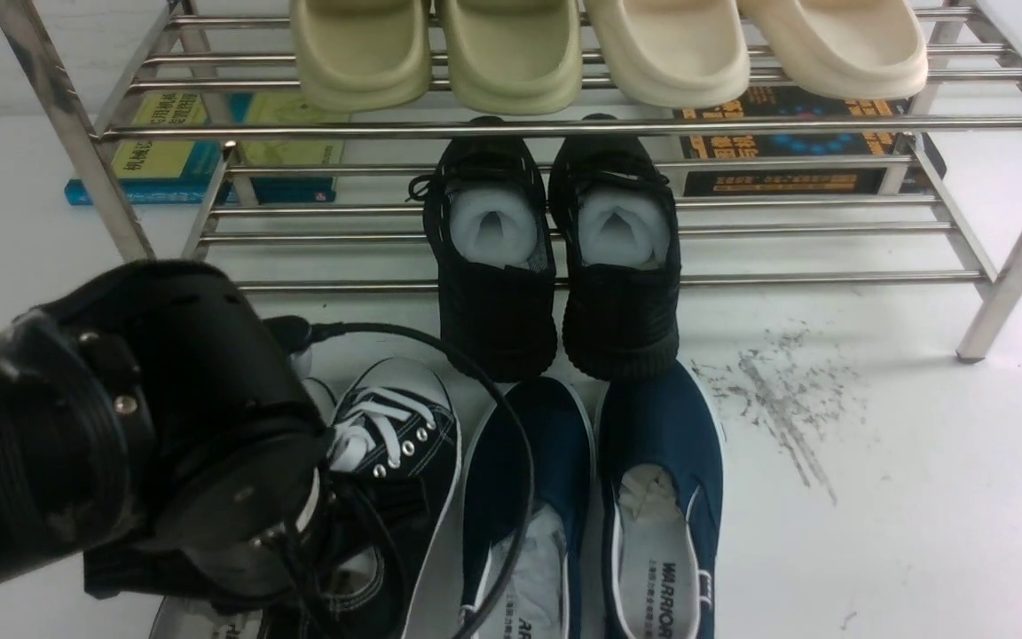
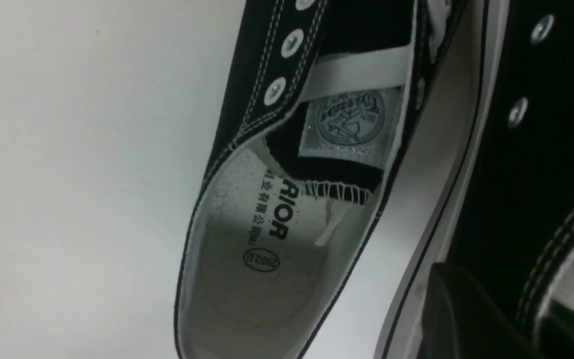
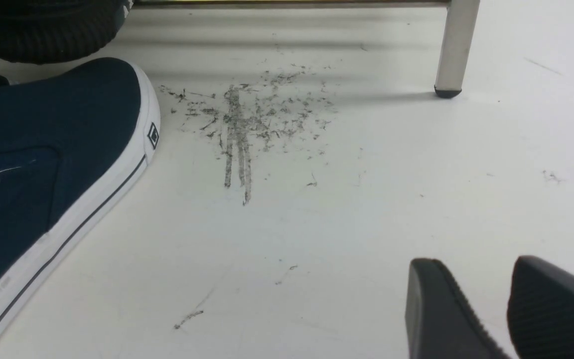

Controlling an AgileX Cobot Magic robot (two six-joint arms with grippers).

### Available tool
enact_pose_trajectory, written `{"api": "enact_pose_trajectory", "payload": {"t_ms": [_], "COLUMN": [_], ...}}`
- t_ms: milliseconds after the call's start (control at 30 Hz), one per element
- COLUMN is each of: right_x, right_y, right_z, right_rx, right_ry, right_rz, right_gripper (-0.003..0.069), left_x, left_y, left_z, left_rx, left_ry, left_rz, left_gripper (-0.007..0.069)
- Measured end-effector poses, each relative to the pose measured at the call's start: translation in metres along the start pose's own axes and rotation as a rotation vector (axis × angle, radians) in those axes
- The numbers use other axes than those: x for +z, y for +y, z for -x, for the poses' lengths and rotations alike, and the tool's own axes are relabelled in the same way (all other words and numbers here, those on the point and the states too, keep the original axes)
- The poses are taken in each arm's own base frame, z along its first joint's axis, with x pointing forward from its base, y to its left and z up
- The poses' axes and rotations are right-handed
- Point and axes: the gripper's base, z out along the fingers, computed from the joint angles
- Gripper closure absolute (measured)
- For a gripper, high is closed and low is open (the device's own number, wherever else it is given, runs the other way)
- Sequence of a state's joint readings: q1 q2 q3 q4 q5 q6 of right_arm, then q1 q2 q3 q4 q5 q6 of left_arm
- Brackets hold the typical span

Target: Take the shoes off the shelf with your hand on the white table.

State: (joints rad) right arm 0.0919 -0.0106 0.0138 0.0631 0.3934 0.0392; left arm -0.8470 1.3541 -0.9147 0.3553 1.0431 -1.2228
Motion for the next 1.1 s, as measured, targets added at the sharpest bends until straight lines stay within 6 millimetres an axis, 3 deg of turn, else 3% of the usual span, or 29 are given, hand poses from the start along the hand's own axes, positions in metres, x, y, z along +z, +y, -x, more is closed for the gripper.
{"api": "enact_pose_trajectory", "payload": {"t_ms": [367, 533, 733, 900, 1100], "right_x": [0.0, 0.0, 0.0, 0.0, 0.0], "right_y": [0.0, 0.0, 0.0, 0.0, 0.0], "right_z": [0.0, 0.0, 0.0, 0.0, 0.0], "right_rx": [-0.001, -0.001, -0.001, 0.0, 0.001], "right_ry": [0.0, 0.0, 0.0, 0.0, 0.0], "right_rz": [0.0, 0.0, 0.0, 0.0, 0.0], "right_gripper": [0.042, 0.042, 0.042, 0.042, 0.042], "left_x": [0.013, 0.013, 0.01, -0.014, -0.062], "left_y": [-0.009, -0.01, -0.011, -0.008, 0.003], "left_z": [-0.001, -0.001, 0.0, 0.009, 0.029], "left_rx": [0.008, 0.006, 0.017, 0.011, 0.034], "left_ry": [0.024, 0.023, 0.017, -0.028, -0.143], "left_rz": [0.005, -0.002, -0.019, -0.064, -0.073], "left_gripper": [0.055, 0.0439, 0.0217, 0.0148, 0.0175]}}
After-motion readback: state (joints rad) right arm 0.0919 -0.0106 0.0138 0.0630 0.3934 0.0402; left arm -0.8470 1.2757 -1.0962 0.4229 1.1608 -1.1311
